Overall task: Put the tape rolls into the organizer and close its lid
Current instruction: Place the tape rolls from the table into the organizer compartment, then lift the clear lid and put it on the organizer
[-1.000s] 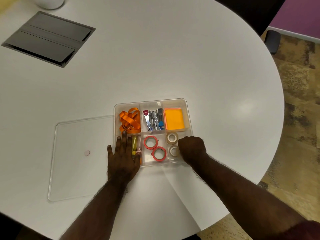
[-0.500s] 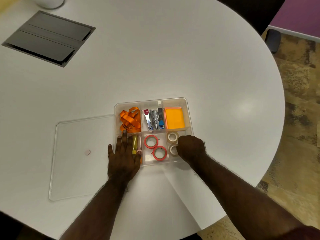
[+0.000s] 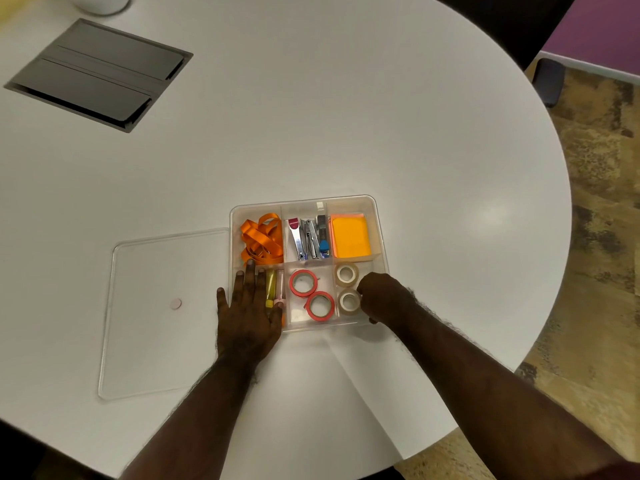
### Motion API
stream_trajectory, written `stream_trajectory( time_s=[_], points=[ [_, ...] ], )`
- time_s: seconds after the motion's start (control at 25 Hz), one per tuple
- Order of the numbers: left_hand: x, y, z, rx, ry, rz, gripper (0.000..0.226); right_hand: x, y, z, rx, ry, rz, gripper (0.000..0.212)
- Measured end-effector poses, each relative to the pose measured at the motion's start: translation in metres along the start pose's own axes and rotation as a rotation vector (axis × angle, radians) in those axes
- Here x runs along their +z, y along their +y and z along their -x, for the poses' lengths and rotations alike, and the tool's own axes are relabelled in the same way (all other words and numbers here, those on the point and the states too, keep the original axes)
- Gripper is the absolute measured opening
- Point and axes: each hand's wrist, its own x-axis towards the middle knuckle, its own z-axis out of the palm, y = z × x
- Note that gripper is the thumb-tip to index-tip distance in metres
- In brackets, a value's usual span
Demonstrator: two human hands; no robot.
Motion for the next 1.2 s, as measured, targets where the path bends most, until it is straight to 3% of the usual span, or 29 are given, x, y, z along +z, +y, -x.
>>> stream_trajectory(
  time_s=[0.44,0.56,0.76,0.96,1.2],
  points=[
    [0.000,0.000,0.000,0.010,-0.010,-0.004,0.072,0.002,0.004,0.003,-0.013,0.025,0.062,0.017],
    [0.000,-0.001,0.002,0.025,-0.009,-0.006,0.071,0.000,0.007,0.004,0.001,0.051,0.052,0.025],
    [-0.002,-0.005,0.000,0.023,-0.028,-0.003,0.073,-0.013,0.013,0.011,0.039,0.245,-0.066,0.031],
    [-0.018,-0.022,0.009,0.033,0.010,-0.018,0.067,-0.022,-0.026,0.026,-0.179,0.511,-0.067,0.035],
    [-0.048,-0.099,0.033,-0.170,0.097,0.013,0.071,0.008,-0.127,0.034,-0.433,0.496,0.012,0.041]
  ],
)
